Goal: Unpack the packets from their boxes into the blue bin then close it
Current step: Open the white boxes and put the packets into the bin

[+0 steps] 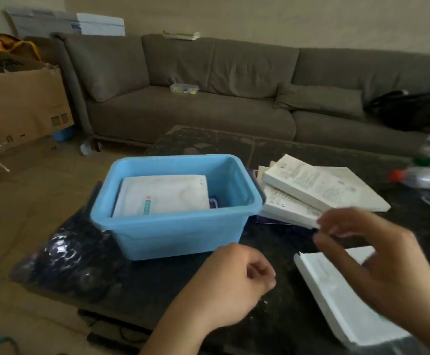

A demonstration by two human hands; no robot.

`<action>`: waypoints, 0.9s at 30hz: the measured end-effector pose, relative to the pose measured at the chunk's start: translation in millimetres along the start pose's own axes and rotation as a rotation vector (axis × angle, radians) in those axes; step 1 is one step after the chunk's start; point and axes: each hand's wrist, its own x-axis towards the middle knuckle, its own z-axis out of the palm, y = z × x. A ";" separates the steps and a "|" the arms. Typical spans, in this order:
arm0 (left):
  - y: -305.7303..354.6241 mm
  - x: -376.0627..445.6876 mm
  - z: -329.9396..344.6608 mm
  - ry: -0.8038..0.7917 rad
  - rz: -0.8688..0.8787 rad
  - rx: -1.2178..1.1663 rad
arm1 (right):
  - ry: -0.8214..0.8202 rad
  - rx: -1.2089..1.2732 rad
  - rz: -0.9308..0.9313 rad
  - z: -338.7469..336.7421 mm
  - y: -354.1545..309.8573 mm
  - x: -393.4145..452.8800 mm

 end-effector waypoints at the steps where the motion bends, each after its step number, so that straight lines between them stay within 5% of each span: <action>1: 1.5 2.4 7.5 -0.020 -0.006 0.053 | -0.039 -0.076 0.066 -4.2 9.7 -23.6; 4: 8.8 8.9 28.9 -0.048 -0.032 0.189 | -0.260 -0.359 0.109 -1.8 32.3 -70.7; 7: 12.9 15.8 47.3 -0.033 -0.002 0.271 | -0.302 -0.522 0.050 9.6 44.0 -91.5; 13: 20.7 23.6 61.8 -0.003 0.099 0.321 | 0.001 -0.382 0.041 10.6 54.9 -105.7; 19: 27.4 27.4 81.2 0.199 0.540 0.252 | 0.363 0.022 0.289 -8.1 53.5 -101.1; 27: 42.1 31.5 104.0 0.173 0.821 0.253 | 0.438 0.229 0.393 -26.0 52.3 -95.8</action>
